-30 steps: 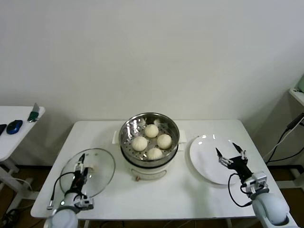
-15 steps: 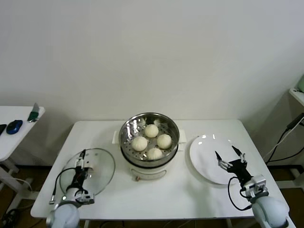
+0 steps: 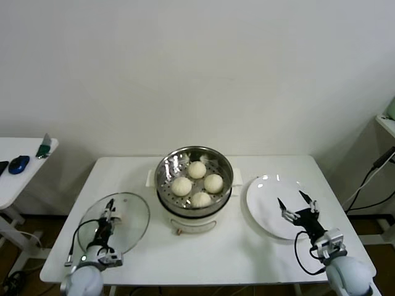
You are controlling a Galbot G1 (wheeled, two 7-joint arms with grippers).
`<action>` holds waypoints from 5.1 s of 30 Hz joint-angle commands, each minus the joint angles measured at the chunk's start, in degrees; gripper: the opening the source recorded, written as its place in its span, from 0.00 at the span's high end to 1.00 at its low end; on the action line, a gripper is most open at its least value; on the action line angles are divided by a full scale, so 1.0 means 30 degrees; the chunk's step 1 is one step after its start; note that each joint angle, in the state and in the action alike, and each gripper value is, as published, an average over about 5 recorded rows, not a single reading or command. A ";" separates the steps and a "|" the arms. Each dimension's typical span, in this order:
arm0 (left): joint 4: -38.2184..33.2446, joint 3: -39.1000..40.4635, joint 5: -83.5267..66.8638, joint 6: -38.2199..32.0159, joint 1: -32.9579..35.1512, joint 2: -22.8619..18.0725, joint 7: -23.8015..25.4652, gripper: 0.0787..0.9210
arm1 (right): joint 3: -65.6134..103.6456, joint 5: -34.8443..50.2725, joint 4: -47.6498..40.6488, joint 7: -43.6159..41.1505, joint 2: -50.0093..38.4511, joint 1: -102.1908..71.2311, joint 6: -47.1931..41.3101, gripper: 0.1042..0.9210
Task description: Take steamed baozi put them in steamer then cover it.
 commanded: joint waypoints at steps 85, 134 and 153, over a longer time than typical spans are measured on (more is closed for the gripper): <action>-0.4565 1.5302 0.1304 1.4991 -0.9348 -0.2440 0.7420 0.92 | 0.0497 -0.1105 -0.3574 -0.0240 -0.1162 0.1678 0.1203 0.12; -0.3690 1.5259 0.0565 1.4991 -0.9017 -0.1651 0.7097 0.89 | 0.0495 -0.1407 -0.3777 -0.0648 -0.0884 0.1885 0.1441 0.12; -0.8567 1.5017 -0.1413 1.4991 -0.6998 0.0227 0.6864 0.26 | 0.0461 -0.0922 -0.3026 -0.0443 -0.0938 0.1838 -0.0405 0.12</action>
